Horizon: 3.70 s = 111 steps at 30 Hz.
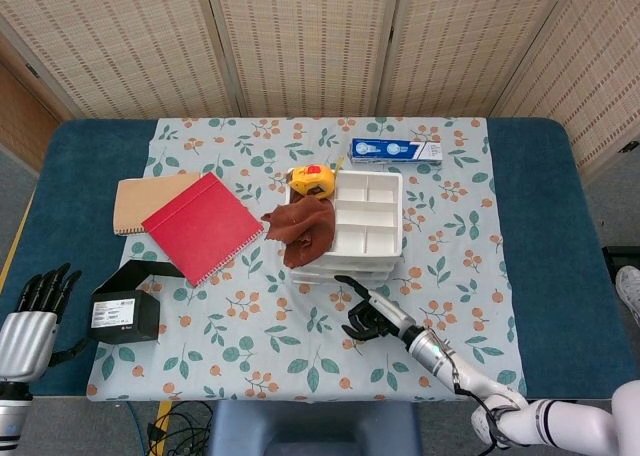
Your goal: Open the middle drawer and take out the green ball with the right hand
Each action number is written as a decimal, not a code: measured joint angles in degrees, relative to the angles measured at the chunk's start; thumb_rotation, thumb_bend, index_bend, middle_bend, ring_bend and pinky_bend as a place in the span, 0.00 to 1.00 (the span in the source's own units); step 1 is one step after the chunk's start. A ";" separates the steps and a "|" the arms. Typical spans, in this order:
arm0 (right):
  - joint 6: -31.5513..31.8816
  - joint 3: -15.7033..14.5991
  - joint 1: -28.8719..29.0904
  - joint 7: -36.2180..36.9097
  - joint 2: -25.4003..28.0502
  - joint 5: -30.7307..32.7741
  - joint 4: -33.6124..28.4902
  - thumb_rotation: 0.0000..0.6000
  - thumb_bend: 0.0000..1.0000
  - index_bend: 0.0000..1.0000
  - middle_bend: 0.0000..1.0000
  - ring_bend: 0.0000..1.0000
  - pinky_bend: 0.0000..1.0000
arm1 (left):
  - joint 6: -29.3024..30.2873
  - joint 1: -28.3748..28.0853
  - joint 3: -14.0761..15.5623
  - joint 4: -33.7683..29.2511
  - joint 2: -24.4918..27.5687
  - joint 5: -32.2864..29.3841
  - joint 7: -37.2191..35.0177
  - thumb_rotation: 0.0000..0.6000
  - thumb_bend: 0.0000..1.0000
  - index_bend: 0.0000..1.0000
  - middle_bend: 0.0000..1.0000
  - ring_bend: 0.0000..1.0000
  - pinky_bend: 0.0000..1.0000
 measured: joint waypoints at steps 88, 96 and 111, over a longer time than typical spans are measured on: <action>11.04 -3.80 -3.10 -33.92 9.34 2.55 -13.03 1.00 0.51 0.00 0.79 0.93 0.99 | -3.02 -1.73 0.45 -0.33 -0.76 -0.47 0.66 1.00 0.14 0.03 0.00 0.02 0.06; 7.17 -3.05 -2.07 -36.45 10.62 5.46 -14.37 1.00 0.51 0.07 0.79 0.93 0.99 | -2.79 -1.53 0.49 -0.31 -0.66 -0.64 0.58 1.00 0.14 0.03 0.00 0.02 0.06; 7.58 -5.10 -3.43 -35.61 13.00 1.82 -17.72 1.00 0.52 0.18 0.80 0.93 0.99 | -2.80 -1.59 0.58 -0.07 -0.81 -0.51 0.28 1.00 0.14 0.03 0.00 0.02 0.06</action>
